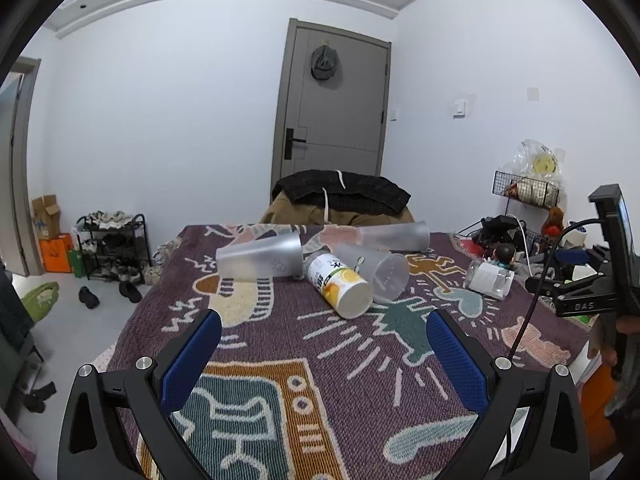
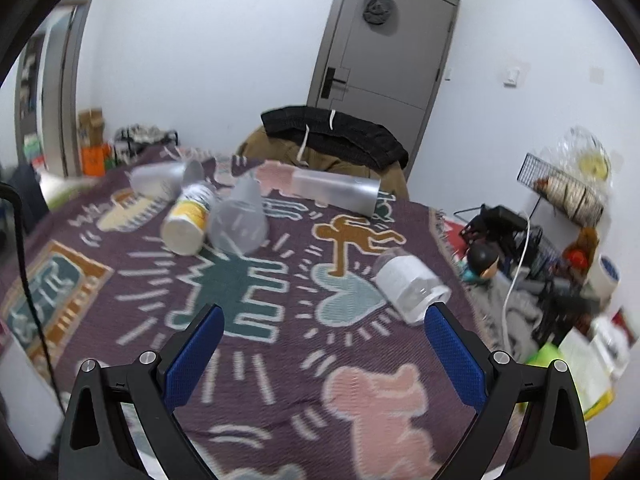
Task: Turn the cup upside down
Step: 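Reach the right gripper to the white-banded clear cup and grasp it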
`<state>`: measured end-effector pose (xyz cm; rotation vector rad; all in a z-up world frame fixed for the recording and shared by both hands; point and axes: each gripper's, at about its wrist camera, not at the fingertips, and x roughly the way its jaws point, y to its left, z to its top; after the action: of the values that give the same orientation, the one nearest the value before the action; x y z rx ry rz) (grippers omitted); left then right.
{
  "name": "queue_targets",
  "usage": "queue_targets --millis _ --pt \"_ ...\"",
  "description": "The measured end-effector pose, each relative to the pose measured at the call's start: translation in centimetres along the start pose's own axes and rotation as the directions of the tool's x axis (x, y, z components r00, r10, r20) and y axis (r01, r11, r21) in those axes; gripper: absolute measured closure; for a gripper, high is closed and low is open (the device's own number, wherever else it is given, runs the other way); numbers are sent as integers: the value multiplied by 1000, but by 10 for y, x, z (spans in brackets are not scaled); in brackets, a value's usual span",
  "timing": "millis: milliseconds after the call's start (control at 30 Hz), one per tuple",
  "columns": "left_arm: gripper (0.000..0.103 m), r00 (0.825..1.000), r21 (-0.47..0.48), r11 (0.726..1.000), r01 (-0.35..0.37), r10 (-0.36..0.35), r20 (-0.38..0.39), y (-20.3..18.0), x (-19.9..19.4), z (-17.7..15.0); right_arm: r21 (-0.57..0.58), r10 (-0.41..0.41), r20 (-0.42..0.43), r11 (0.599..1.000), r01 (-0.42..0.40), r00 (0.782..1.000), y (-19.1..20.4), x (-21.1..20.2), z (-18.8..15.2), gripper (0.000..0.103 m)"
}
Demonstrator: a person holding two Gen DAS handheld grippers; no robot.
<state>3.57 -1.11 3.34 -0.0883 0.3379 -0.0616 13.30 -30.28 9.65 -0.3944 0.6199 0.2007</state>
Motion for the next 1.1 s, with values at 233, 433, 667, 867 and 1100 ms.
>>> queue_targets --millis 233,433,667,867,1100 --pt "1 1000 6 1000 -7 7 0 1 15 7 -136 -124 -44 984 117 991 -6 39 7 3" --pt "1 999 0 999 -39 39 -37 6 35 7 -191 -179 -127 969 153 976 -24 76 12 3" --pt "1 994 -39 998 -53 49 -96 18 61 5 -240 -167 -232 964 110 958 -43 122 22 3" --pt "1 988 -68 995 -69 59 -144 26 81 -3 -274 -158 -303 959 73 940 -57 161 26 3" --pt "1 984 -93 993 -76 59 -170 33 93 -8 -261 -156 -407 964 49 900 -74 208 16 3"
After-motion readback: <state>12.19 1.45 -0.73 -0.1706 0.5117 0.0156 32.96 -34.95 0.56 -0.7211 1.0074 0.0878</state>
